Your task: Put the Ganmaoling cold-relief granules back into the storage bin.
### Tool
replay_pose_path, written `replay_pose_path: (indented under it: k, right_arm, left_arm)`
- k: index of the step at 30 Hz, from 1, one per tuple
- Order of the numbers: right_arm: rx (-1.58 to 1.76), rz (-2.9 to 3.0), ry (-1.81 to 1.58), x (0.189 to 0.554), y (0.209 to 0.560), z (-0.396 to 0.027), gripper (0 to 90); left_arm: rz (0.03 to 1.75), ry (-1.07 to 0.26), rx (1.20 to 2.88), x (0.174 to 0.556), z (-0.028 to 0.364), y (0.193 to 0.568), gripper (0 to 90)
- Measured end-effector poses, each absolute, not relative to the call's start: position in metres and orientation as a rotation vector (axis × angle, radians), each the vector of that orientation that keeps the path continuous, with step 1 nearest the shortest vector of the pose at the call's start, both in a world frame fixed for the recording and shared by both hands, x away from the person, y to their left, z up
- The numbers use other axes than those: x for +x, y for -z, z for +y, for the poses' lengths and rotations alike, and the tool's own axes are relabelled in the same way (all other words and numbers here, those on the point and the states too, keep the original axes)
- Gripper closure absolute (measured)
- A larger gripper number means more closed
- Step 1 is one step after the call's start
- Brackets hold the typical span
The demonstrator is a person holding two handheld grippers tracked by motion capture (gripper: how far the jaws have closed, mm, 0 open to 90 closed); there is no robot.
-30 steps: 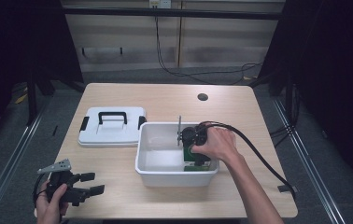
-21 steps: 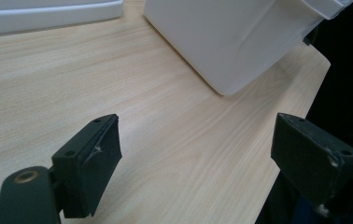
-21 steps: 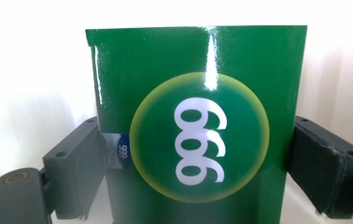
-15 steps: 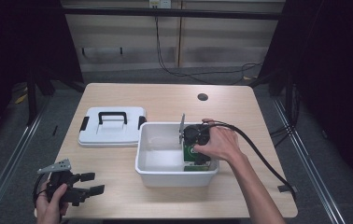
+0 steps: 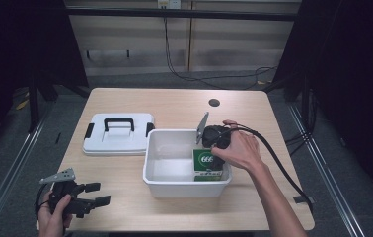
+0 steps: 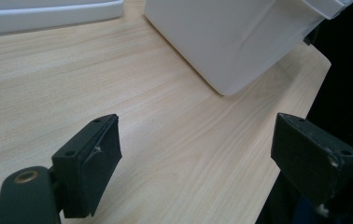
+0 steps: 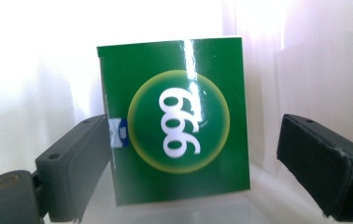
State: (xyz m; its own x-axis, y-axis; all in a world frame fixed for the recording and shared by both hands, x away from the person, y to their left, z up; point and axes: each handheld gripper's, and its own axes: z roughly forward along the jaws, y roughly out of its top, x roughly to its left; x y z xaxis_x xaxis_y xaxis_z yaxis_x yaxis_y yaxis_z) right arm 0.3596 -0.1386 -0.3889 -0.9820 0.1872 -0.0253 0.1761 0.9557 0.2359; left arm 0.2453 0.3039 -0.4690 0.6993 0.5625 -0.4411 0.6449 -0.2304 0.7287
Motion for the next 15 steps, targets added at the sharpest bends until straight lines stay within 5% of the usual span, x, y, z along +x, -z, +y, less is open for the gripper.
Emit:
replay_pose_path:
  k: [15]
  right_arm:
    - [0.401,2.981,-0.659,0.351,0.368,-0.167,12.5]
  left_arm:
    - [0.939,0.103,1.906,0.245,0.304,0.469,16.0]
